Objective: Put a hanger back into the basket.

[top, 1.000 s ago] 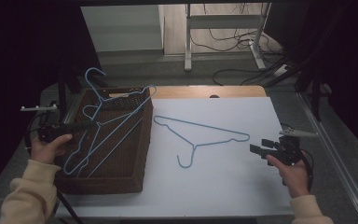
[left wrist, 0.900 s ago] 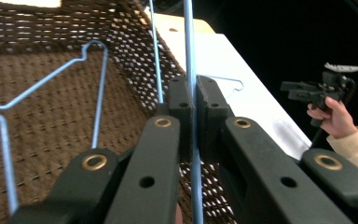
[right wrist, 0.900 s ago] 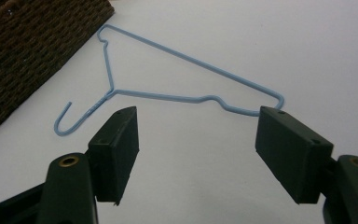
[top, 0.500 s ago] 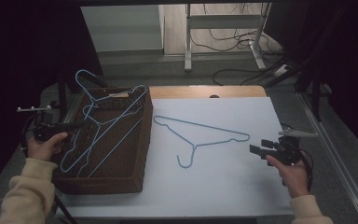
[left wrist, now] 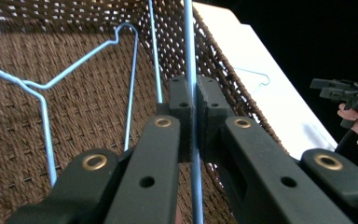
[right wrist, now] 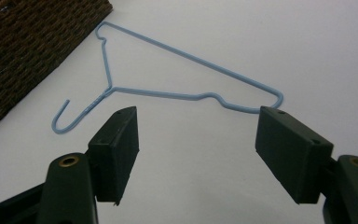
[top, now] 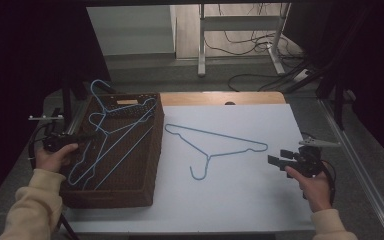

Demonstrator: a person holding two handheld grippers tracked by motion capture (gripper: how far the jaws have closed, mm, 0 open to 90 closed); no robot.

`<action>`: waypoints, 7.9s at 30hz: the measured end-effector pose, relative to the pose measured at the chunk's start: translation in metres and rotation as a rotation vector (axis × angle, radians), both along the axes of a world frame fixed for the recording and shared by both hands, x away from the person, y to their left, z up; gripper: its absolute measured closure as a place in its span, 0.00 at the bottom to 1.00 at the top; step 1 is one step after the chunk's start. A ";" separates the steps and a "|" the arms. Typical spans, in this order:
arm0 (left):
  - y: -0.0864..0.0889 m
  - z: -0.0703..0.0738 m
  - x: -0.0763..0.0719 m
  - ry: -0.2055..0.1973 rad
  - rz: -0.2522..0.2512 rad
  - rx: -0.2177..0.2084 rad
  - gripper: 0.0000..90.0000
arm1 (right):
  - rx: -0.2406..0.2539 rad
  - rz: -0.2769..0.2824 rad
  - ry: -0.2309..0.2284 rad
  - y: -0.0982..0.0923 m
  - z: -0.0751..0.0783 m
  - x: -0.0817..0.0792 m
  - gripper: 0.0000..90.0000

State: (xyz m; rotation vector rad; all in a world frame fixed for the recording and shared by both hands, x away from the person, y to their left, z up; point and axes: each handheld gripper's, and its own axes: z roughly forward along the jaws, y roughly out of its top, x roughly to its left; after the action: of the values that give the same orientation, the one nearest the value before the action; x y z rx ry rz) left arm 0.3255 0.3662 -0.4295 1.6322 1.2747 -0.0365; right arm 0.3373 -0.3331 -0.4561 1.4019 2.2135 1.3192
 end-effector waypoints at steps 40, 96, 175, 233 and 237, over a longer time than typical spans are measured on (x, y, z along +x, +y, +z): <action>-0.048 0.001 -0.026 -0.063 -0.035 0.191 0.29 | -0.019 0.009 0.000 0.002 -0.001 0.000 0.33; -0.163 0.000 -0.045 -0.140 -0.289 0.200 0.29 | -0.156 0.160 0.037 0.053 -0.010 0.010 0.36; -0.164 -0.004 -0.045 -0.114 -0.310 0.206 0.31 | -0.509 0.565 0.203 0.151 -0.040 -0.007 0.76; -0.160 -0.003 -0.045 -0.112 -0.300 0.192 0.31 | -0.511 0.451 0.231 0.227 -0.046 0.049 1.00; -0.160 -0.003 -0.045 -0.113 -0.297 0.190 0.31 | -0.530 0.421 0.223 0.233 -0.048 0.059 1.00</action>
State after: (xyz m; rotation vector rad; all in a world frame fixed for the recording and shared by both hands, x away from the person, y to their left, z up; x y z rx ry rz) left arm 0.2808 0.2066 -0.4321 1.9487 0.9658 -0.0056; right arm 0.3963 -0.1001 -0.5039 0.9542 2.8336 0.5915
